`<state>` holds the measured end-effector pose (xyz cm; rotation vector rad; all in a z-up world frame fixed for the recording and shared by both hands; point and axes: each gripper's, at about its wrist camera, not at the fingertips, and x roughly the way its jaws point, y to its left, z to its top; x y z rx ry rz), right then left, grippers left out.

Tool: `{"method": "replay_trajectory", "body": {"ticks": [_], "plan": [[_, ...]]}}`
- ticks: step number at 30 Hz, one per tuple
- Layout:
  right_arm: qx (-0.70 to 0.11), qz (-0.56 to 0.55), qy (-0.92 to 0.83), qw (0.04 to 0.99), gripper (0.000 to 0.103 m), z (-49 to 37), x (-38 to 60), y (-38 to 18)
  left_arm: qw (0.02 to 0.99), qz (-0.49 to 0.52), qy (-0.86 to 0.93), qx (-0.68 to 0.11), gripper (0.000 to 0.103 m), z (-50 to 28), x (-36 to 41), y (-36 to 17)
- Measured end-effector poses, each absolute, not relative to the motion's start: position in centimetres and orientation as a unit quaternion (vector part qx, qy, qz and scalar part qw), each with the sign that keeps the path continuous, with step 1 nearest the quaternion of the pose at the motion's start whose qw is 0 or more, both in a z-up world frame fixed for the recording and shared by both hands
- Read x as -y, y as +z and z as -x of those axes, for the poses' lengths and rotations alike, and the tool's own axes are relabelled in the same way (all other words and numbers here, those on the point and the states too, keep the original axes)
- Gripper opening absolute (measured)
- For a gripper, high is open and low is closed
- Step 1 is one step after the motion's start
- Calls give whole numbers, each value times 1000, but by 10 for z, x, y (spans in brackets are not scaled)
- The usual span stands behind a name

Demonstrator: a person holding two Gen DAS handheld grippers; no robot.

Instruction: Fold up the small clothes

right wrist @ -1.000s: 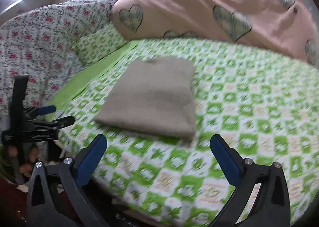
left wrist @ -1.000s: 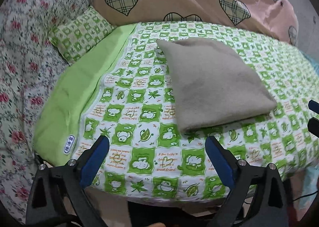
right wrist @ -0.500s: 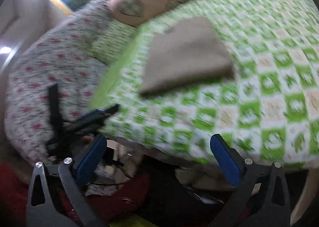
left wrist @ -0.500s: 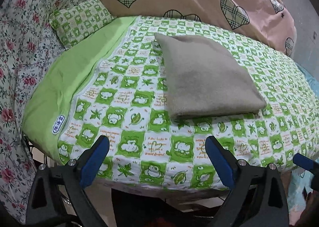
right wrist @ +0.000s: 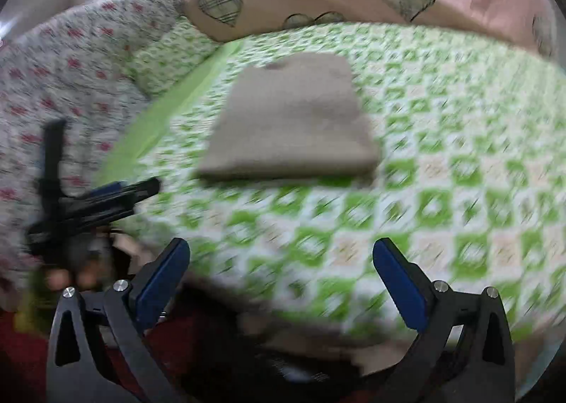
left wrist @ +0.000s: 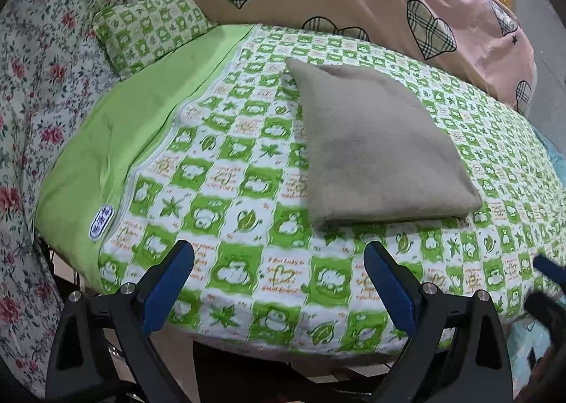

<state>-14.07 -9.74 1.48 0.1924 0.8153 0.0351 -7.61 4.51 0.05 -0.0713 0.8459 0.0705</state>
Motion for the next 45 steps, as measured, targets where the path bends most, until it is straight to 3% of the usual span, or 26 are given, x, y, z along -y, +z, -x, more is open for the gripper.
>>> {"method": "replay_trajectory", "body": {"ticks": [12, 27, 45], "plan": [[-423, -21, 7, 906, 103, 58, 119, 9, 912, 12, 18, -410, 97, 39, -22, 4], [-451, -59, 13, 891, 103, 27, 136, 9, 903, -26, 37, -427, 97, 6, -10, 5], [-456, -27, 22, 889, 103, -2, 126, 8, 903, -18, 37, -427, 97, -9, -13, 6]]}}
